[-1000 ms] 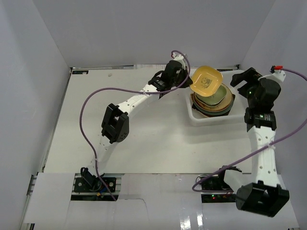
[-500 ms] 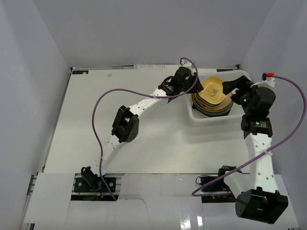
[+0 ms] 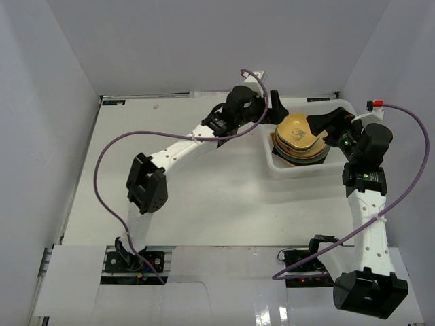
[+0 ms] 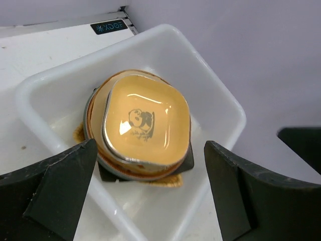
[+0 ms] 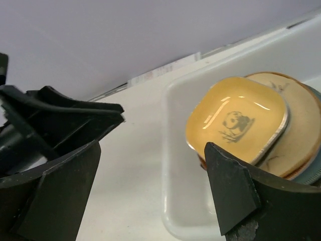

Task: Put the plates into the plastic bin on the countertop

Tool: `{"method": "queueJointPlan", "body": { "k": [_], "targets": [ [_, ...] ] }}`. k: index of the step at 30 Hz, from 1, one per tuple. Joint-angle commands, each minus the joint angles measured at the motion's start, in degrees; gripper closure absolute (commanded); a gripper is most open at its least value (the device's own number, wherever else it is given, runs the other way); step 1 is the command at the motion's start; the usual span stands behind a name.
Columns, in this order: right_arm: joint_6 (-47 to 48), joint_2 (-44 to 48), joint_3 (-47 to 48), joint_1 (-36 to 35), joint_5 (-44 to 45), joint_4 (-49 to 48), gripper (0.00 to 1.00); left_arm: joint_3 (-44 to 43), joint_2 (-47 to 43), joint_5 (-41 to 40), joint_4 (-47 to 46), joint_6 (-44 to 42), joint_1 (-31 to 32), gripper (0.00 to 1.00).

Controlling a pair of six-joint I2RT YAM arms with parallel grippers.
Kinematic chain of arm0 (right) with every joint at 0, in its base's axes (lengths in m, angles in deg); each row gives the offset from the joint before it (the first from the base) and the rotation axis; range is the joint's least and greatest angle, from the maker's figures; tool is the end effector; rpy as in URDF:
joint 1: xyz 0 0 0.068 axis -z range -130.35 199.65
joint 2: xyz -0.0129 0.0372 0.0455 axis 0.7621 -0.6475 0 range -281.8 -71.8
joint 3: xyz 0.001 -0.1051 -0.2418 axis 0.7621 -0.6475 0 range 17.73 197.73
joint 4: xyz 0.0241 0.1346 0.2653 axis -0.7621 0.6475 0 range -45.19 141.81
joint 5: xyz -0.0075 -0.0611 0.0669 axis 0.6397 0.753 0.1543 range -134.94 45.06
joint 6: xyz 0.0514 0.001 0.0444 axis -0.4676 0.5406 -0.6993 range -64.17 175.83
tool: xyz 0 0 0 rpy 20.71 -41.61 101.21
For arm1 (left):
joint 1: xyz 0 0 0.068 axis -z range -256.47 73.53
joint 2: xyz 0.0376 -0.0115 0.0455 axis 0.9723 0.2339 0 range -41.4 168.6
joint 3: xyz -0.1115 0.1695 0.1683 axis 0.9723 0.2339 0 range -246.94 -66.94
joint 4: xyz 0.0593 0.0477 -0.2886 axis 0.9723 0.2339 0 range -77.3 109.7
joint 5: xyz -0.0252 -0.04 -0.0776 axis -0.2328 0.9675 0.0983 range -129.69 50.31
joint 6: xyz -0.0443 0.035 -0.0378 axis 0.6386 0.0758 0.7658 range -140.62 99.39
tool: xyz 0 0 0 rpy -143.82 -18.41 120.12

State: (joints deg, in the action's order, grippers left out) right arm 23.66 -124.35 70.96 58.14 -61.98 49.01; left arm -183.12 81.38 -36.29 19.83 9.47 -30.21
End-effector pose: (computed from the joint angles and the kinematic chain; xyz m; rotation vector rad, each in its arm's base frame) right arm 0.2739 -0.0247 0.3711 0.3538 1.6208 0.5577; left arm 0.3929 -0.4153 0.3239 0.3153 1.9006 -0.9793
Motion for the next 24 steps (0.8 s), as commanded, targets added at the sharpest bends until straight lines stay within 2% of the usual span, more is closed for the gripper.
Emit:
{"method": "queueJointPlan", "body": {
  "k": [1, 3, 4, 6, 7, 9, 10, 13, 16, 20, 24],
  "targets": [
    [-2.02, 1.93, 2.93, -0.32, -11.68, -7.62, 0.1, 10.94, -16.84, -1.99, -6.42, -5.82, 0.23, 0.02],
    [-4.56, 2.37, 2.06, -0.67, -17.73, -10.52, 0.1, 18.32, -23.26, -1.99, -6.7, -8.02, 0.32, 0.02],
    [-4.75, 2.98, 0.92, -0.93, -19.33, -12.54, 0.1, 25.67, -29.99, -1.64, -6.61, -8.81, 0.41, 0.02],
    [-4.75, 3.6, -0.49, -2.07, -25.04, -14.74, 0.1, 33.44, -37.58, -2.51, -6.44, -9.52, 0.67, 0.02],
    [-5.45, 4.38, -2.67, -2.51, -26.45, -18.15, 0.1, 41.48, -45.79, -5.39, -5.74, -9.17, 0.76, 0.02],
    [-8.86, 5.0, -5.06, -3.74, -29.35, -22.81, 0.1, 48.3, -53.84, -7.43, -4.16, -8.99, 0.94, 0.02],
    [-10.27, 5.35, -6.46, -4.18, -29.98, -28.67, 0.1, 53.72, -61.1, -9.7, -1.8, -9.08, 0.94, 0.02],
    [-11.52, 5.09, -7.45, -5.94, -32.79, -32.15, 0.1, 58.95, -72.89, -15.32, 6.44, -8.73, 0.85, 0.02],
    [-9.42, 7.2, -5.42, -6.38, -30.17, -30.32, 0.1, 59.93, -81.43, -18.07, 13.85, -8.55, 0.85, 0.02],
    [-6.16, 10.89, -3.23, -6.38, -22.01, -25.93, 0.1, 59.93, -88.22, -21.05, 17.56, -8.9, 0.85, 0.02],
    [-5.37, 12.82, -1.82, -6.38, -17.86, -24.25, 0.1, 59.41, -90.0, -22.12, 17.13, -8.73, 0.85, 0.02]
  ]
}}
